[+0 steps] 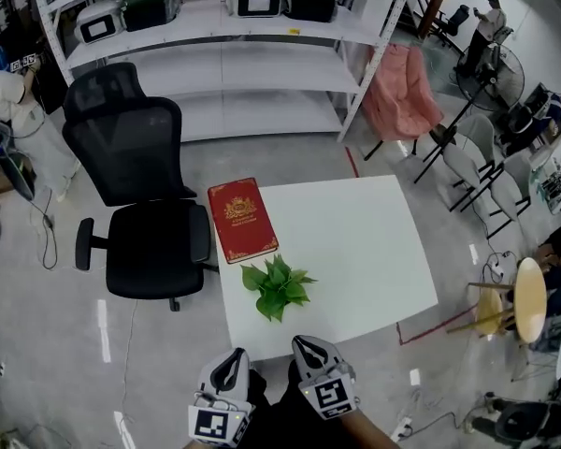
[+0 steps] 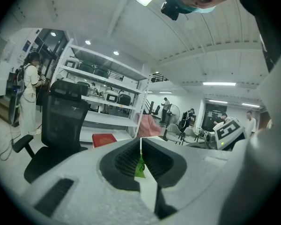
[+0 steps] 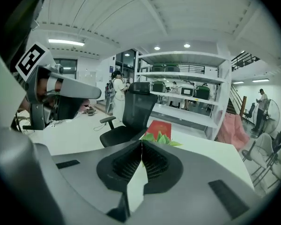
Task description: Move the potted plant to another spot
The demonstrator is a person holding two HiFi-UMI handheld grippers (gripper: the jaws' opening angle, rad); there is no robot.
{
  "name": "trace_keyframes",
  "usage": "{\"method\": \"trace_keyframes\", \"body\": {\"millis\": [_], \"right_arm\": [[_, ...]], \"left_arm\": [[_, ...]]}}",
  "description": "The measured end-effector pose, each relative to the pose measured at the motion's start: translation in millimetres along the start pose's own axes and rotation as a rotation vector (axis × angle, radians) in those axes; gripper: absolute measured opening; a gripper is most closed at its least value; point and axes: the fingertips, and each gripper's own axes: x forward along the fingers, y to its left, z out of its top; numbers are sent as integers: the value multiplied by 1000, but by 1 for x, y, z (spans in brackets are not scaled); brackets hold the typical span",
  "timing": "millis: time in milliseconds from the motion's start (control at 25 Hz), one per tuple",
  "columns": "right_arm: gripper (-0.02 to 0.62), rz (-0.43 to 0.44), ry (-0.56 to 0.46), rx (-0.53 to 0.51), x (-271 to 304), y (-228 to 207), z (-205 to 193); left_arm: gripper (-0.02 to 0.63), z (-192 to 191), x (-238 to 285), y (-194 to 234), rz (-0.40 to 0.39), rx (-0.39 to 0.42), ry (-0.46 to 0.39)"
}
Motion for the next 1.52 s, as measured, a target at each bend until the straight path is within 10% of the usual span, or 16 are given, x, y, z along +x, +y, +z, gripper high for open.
{"method": "trace_keyframes", "body": {"millis": [680, 1520], "right_arm": [[14, 322, 236, -617, 84, -39, -74], [15, 336, 388, -983, 128, -50, -109]], "left_arm": [[25, 1, 55, -19, 310, -69, -32], [25, -3, 71, -12, 376, -85, -16]]}}
